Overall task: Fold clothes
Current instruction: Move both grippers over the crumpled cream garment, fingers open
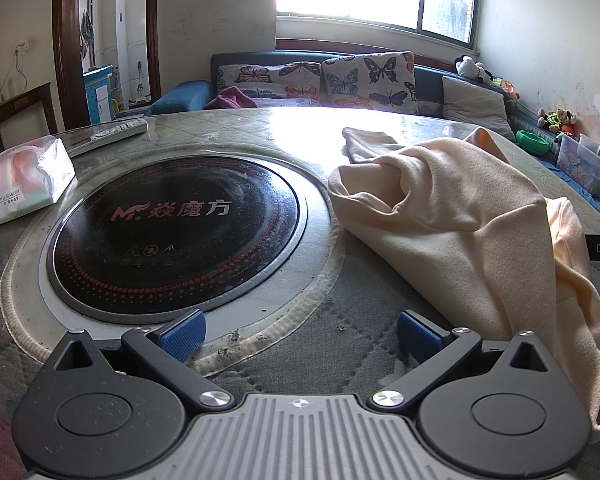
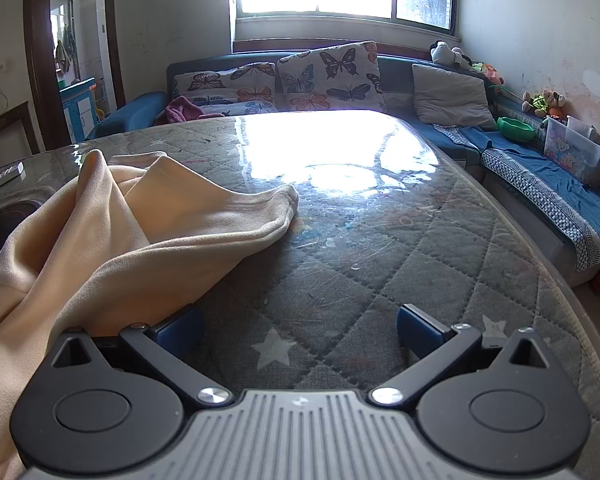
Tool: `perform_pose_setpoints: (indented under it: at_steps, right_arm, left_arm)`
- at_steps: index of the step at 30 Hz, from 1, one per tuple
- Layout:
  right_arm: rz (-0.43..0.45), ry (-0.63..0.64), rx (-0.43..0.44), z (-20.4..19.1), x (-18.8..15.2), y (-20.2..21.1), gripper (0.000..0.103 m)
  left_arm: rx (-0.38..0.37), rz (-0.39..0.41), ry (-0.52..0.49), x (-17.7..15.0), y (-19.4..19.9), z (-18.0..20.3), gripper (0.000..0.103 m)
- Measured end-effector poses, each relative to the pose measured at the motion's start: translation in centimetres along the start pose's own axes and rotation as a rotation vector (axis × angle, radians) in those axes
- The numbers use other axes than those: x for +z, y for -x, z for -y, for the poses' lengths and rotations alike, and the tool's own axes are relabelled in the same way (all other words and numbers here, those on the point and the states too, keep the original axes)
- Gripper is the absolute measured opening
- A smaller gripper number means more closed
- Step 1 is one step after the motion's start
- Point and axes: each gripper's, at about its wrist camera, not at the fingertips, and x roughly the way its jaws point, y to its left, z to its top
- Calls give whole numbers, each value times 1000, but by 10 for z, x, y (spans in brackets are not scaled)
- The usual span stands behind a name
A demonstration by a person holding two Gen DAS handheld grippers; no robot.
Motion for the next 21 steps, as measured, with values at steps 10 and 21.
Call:
perform_pose_setpoints:
  at_steps: [10,21]
  right_arm:
    - [-9,26,13,8,-10,14,103]
    - [60,115,-24,4,-32,71,103]
  left_arm:
    - [0,-1,-1,0,1,0,103]
    - [14,-3,1,0,1,3,103]
